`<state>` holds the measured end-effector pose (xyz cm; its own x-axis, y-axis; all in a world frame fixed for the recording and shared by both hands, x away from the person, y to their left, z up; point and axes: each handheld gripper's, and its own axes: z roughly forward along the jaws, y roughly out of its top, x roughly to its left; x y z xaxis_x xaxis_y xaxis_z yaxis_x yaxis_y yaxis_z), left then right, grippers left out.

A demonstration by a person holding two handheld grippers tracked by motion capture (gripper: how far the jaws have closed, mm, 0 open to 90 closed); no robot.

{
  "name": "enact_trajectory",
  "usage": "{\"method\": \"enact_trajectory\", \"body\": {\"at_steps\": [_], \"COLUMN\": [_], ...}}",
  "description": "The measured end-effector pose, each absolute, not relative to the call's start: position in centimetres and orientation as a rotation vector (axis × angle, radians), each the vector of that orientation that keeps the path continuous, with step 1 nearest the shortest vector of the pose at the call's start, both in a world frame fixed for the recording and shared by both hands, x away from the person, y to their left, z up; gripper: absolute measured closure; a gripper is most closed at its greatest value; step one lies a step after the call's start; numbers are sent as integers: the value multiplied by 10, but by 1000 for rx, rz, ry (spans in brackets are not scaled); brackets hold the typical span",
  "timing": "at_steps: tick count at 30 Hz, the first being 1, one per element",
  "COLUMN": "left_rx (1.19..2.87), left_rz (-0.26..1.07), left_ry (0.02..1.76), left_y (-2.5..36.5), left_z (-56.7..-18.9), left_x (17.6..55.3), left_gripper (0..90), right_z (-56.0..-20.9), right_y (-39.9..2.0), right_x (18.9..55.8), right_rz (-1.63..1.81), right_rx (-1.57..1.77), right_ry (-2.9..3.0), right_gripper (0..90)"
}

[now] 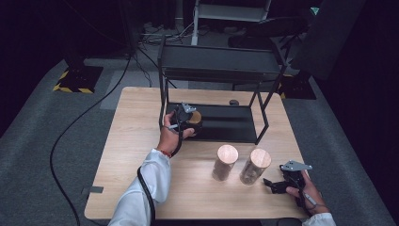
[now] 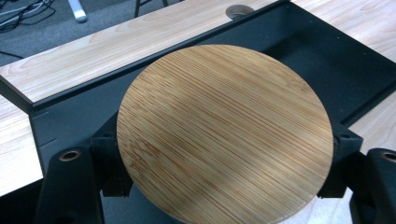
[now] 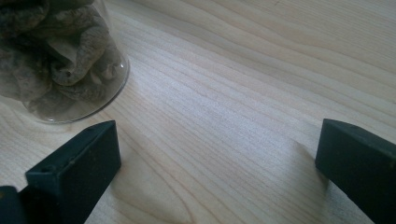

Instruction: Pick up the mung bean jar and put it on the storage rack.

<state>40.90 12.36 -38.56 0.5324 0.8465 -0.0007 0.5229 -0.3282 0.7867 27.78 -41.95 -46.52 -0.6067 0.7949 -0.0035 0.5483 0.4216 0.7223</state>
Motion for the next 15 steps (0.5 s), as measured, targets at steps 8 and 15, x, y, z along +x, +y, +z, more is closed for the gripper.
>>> {"method": "enact_trajectory", "body": {"at_steps": [8, 15], "left_rx": [2010, 2020], "left_rz": [541, 543], "left_ry": [1122, 1139], "left_y": [116, 109], "left_z": [-390, -398], "left_x": [420, 429], "left_gripper": [248, 248], "right_z": [-465, -465], "right_y": [-419, -420], "right_x": [278, 278], "right_rz": [995, 995], "right_rx": [1153, 1153], "right_ry": [2336, 2336], "right_gripper": [0, 0]}}
